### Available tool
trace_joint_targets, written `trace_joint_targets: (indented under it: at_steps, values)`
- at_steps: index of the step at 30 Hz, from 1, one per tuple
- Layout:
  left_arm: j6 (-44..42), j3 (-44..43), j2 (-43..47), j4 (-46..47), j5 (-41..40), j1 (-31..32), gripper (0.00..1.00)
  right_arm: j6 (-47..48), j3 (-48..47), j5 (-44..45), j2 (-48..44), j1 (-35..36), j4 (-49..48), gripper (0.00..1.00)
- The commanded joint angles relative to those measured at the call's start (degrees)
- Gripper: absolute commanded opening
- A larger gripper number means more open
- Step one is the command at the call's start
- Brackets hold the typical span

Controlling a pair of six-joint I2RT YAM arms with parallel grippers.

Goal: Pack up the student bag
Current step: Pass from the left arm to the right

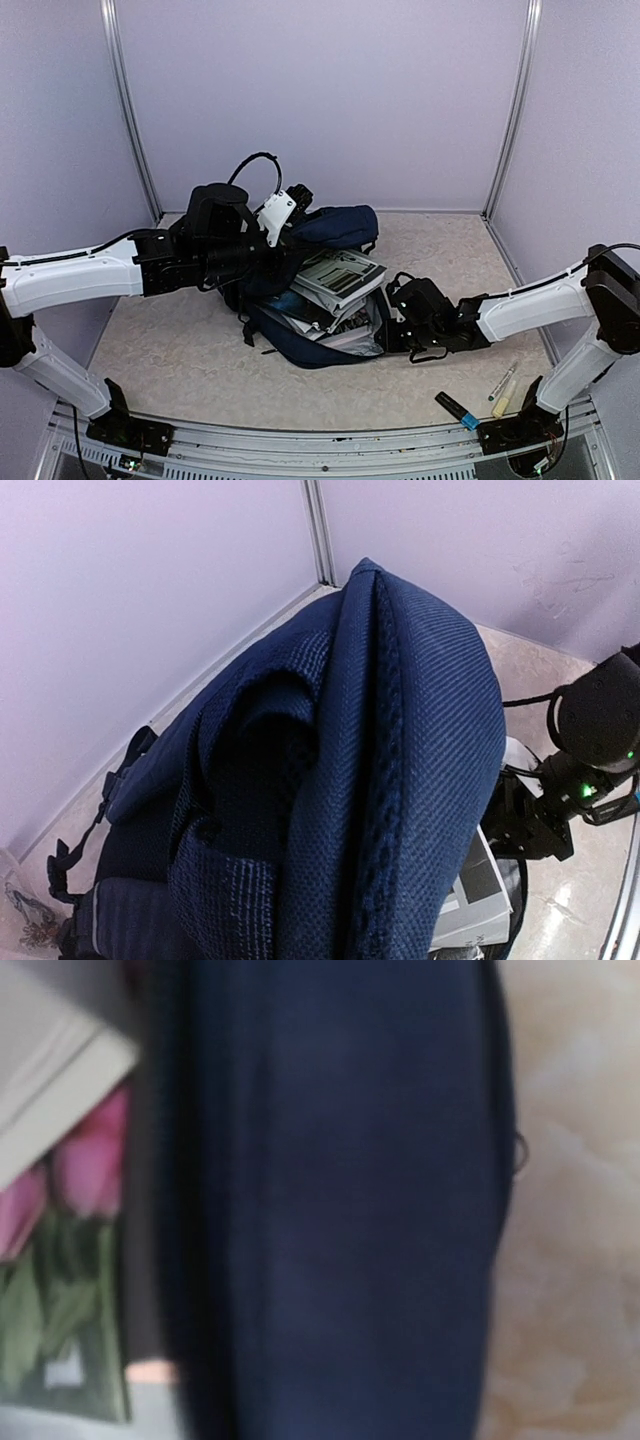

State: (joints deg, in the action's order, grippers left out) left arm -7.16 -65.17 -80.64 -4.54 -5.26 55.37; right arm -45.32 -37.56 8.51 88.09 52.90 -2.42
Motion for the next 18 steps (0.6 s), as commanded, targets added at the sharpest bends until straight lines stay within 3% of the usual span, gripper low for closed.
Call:
trace_joint_targets:
  at_steps: [1, 4, 6, 9, 13, 18]
  values:
    - [4.5, -3.1, -1.5, 1.2, 9.6, -0.5, 0.05, 0.7, 2.0, -4.2, -3.1, -5.5, -0.3, 0.00]
    - [5.1, -5.9, -4.7, -2.0, 13.3, 0.5, 0.10, 1.5, 4.7, -8.3, -5.9, -8.8, -2.1, 0.00]
    - [4.9, -5.9, -5.2, -2.3, 13.8, 1.3, 0.22, 2.3, 5.8, -8.6, -7.5, -10.7, -1.5, 0.00]
    - [3.4, -6.5, -5.2, -3.8, 16.7, 1.8, 0.62, 4.2, 6.6, -8.5, -10.0, -14.0, -0.2, 0.00]
    - [2.1, -8.2, -3.1, -7.1, 18.1, 1.4, 0.96, 8.1, 5.8, -10.1, -12.0, -19.8, 1.1, 0.00]
    - [4.0, -7.0, 0.2, -11.1, 20.9, -2.9, 0.99, 15.2, 2.0, -14.3, -10.1, -30.8, 1.9, 0.00]
